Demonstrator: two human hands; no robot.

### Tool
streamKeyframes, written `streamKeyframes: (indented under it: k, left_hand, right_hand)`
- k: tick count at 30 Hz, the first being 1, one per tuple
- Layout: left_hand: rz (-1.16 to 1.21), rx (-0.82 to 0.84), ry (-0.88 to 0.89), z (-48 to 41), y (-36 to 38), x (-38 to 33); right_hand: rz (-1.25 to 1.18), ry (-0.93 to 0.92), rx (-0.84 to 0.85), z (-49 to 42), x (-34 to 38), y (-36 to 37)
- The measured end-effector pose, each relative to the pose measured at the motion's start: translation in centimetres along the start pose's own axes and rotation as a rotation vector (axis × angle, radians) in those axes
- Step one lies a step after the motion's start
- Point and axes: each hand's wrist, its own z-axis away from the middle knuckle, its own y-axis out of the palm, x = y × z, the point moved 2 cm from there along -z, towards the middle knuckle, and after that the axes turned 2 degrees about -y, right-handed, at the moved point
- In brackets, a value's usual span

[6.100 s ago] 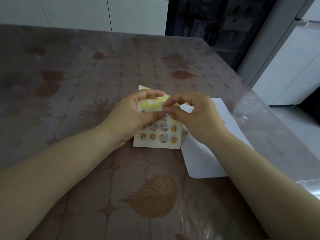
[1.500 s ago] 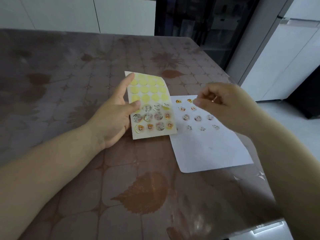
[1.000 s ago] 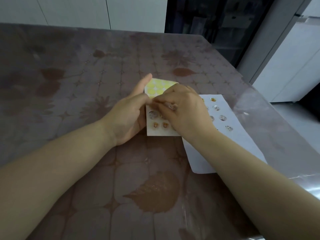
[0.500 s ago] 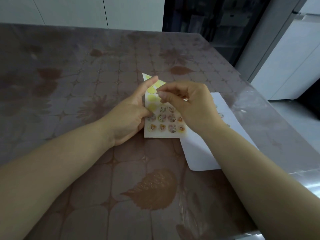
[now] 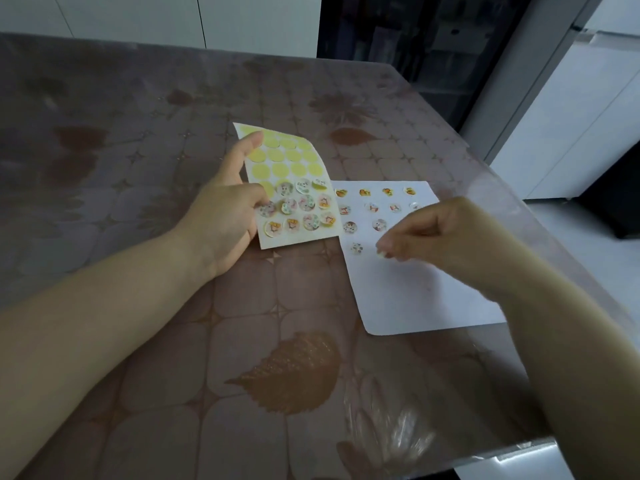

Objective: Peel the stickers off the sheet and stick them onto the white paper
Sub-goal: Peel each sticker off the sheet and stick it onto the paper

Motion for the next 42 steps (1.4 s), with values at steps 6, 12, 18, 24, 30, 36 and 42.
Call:
streamKeyframes:
  k: [6, 12, 18, 24, 30, 36, 42]
  left_hand:
    - [-0.02, -0.015, 0.012, -0.1, -0.2, 0.0]
    - [-0.032, -0.017, 0.011, -0.2, -0.3, 0.2]
    - [-0.042, -0.015, 0.01, -0.1, -0.2, 0.0]
    - [-0.042, 0.01, 0.006, 0.0, -0.1, 0.1]
    - [-0.039, 0.031, 0.009, 0.1, 0.0, 0.1]
    - [-0.038, 0.038, 0.008, 0.1, 0.0, 0.1]
    - [-0.039, 0.052, 0.009, 0.1, 0.0, 0.0]
  right_hand:
    - [-0.065, 0.011, 0.026, -0.1, -0.7, 0.9]
    - [-0.043, 0.006, 0.036, 0.0, -0.4, 1.5]
    - [-0.012, 0.037, 0.085, -0.2, -0.2, 1.7]
    - [0.043, 0.065, 0.057, -0.5, -0.5, 2.4]
    - [0.133, 0.027, 0.025, -0.6, -0.4, 2.7]
    - [0.173, 0.035, 0.0, -0.9, -0.9, 2.7]
    - [0.201, -0.01, -0.005, -0.8, -1.1, 2.8]
